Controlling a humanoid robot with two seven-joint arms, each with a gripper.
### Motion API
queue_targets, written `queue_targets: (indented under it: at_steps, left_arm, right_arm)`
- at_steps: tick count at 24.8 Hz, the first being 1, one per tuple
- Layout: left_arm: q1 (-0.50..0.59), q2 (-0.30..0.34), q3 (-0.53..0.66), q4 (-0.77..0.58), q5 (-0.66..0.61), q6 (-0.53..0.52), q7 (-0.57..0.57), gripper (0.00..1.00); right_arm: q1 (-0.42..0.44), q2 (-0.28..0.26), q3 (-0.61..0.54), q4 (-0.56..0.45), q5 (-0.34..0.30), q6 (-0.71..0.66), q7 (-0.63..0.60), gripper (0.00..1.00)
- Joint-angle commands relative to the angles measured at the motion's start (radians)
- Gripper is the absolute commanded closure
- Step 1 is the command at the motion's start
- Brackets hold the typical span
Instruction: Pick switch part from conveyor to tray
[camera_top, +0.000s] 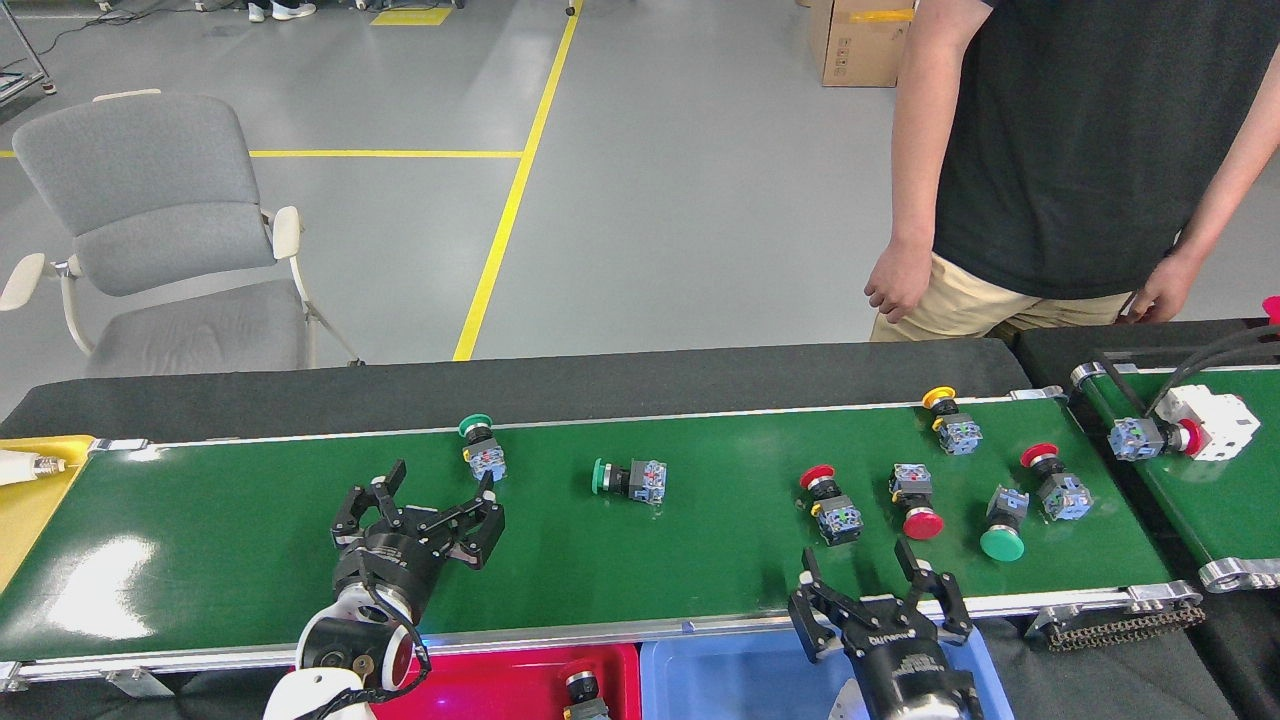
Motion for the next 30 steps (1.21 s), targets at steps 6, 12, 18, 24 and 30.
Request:
queue_targets:
  at_steps: [6,12,18,24,30]
  left_arm:
    - [-0.090,0.004,0.010,0.102,0.001,-0.003,0.003,0.00]
    - [-0.150,0.012,0.015,0.189,0.002,0.007,0.003,0.00]
    - [-0.221,0.022,0.102,0.306,0.001,0.026,0.008,0.02]
    - [-0.233,0.059,0.105,0.373,0.002,0.106,0.038,0.53]
    - [-0.186,0.062,0.101,0.361,0.011,0.103,0.141,0.93]
  right_arm:
    - [-0.117,0.027,0.041,0.126,-0.001,0.064,0.013,0.17]
    - [-0.140,0.013,0.083,0.161,-0.001,0.054,0.016,0.89]
    - [-0.139,-0.004,0.152,0.116,-0.001,-0.033,0.009,0.98]
    - [-0.130,-0.018,0.354,-0.003,0.001,-0.140,0.006,0.98]
    - [-0.125,-0.018,0.643,-0.054,0.002,-0.141,-0.030,0.01]
